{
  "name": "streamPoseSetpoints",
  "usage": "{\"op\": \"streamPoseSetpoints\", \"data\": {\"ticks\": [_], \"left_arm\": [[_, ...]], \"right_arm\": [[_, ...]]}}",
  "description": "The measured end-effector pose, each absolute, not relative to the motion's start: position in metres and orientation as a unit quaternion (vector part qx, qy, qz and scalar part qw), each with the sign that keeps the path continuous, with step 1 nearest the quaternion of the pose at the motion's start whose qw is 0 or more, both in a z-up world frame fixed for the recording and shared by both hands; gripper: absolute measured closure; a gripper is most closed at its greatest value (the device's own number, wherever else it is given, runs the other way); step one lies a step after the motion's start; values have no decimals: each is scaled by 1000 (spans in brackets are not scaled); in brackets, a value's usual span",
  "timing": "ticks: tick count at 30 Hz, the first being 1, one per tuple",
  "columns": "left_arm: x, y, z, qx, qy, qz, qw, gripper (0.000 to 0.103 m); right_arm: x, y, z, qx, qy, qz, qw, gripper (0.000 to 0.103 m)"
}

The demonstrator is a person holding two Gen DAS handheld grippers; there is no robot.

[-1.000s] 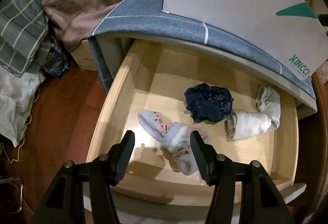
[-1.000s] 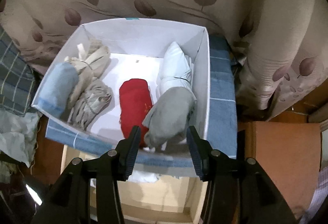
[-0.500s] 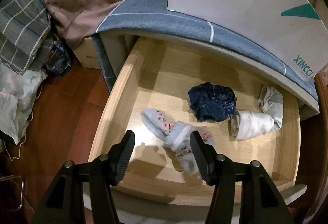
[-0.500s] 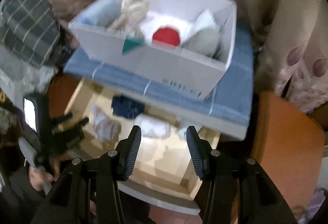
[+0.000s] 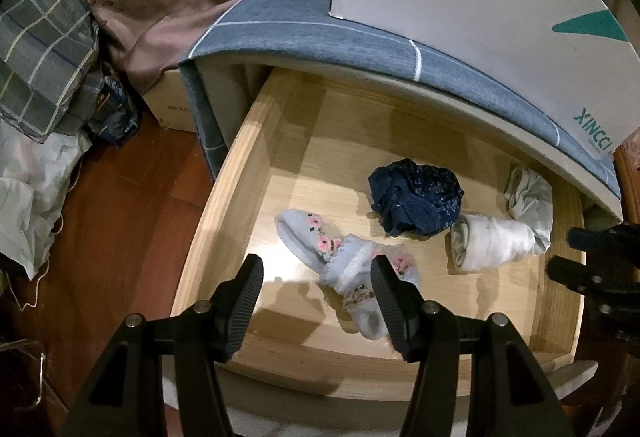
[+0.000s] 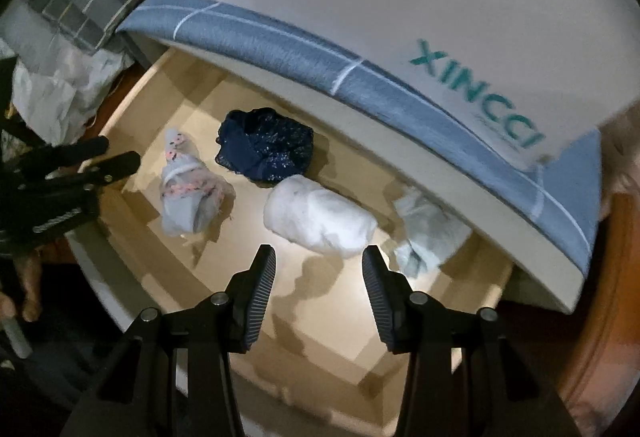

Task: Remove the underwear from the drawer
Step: 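Move the right tool back to the drawer and grasp the white sock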

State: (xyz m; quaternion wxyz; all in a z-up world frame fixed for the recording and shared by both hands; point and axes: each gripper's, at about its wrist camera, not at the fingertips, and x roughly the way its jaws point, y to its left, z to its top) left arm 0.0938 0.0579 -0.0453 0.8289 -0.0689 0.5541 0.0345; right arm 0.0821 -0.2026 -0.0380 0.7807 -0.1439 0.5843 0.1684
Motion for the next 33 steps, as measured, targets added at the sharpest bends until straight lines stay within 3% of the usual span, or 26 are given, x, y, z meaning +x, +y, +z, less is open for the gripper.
{"op": "streamPoseSetpoints", "data": {"ticks": [20, 33], "left_arm": [[105, 60, -70, -90, 615, 14, 784, 46], [103, 60, -68, -86, 609, 14, 788, 46]], "right_arm": [[108, -174, -101, -196, 578, 228, 758, 55], [101, -177, -121, -231, 588, 169, 757, 53]]}}
